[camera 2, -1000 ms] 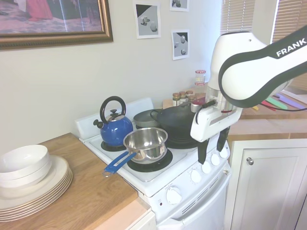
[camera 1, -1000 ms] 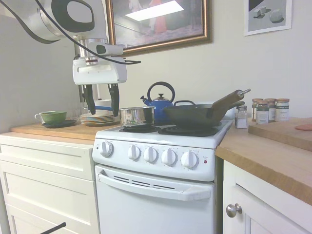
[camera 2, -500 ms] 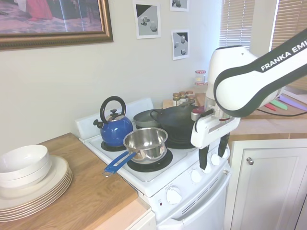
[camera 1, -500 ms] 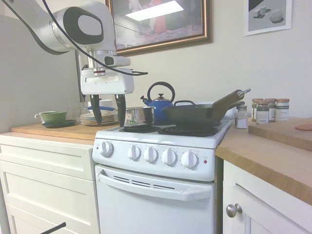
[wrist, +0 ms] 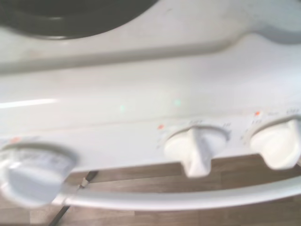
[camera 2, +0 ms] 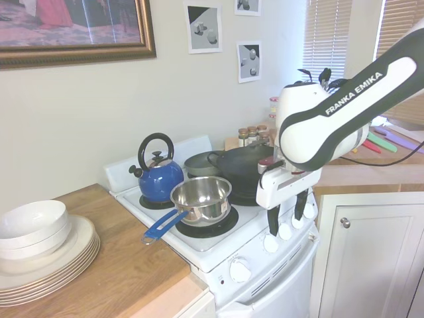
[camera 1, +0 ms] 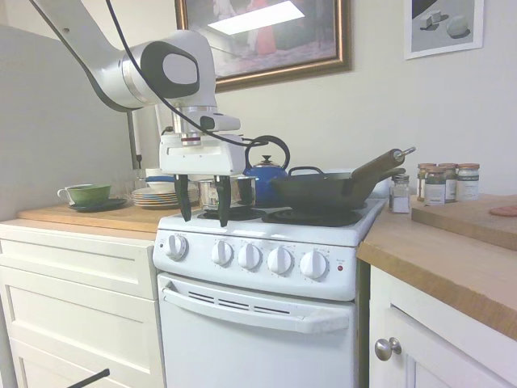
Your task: Turn on the stove on the bottom left
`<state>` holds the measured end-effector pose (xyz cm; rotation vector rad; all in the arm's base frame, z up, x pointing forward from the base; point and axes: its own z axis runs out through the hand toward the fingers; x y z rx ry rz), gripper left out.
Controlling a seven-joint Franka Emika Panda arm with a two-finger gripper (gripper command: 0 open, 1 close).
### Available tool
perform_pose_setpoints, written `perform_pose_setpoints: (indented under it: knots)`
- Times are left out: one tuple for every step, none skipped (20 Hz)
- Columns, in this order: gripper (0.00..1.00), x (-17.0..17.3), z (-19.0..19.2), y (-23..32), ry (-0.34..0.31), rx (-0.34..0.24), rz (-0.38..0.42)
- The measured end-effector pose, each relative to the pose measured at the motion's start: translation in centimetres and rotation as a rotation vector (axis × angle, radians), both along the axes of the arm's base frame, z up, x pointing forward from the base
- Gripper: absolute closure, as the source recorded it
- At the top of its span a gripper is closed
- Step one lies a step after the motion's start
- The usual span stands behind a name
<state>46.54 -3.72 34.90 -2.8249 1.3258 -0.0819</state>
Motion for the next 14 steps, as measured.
perform_pose_setpoints:
  knots:
    - [0.00, 0.4, -0.4, -0.1, 0.005, 0.001, -0.002]
    - [0.00, 0.8, -0.7, -0.2, 0.009, 0.002, -0.003]
    - [1.00, 1.2, -1.0, -0.3, 0.011, 0.002, -0.004]
    - [1.00, 1.5, -1.2, -0.4, 0.012, 0.003, -0.005]
    - [1.00, 1.7, -1.3, -0.4, 0.013, 0.002, -0.005]
    - [1.00, 2.0, -1.4, -0.5, 0.013, 0.002, -0.005]
    - [1.00, 2.1, -1.5, -0.5, 0.012, 0.001, -0.004]
    - [1.00, 2.2, -1.5, -0.5, 0.012, 0.001, -0.003]
    - [1.00, 2.3, -1.5, -0.5, 0.012, 0.001, -0.002]
    - [1.00, 2.5, -1.5, -0.5, 0.010, 0.001, -0.002]
    - [1.00, 2.6, -1.4, -0.5, 0.008, 0.001, -0.002]
    - [1.00, 2.7, -1.4, -0.5, 0.007, 0.000, -0.002]
    - [1.00, 2.8, -1.4, -0.5, 0.007, 0.000, -0.002]
    - [1.00, 2.8, -1.4, -0.5, 0.008, 0.001, -0.002]
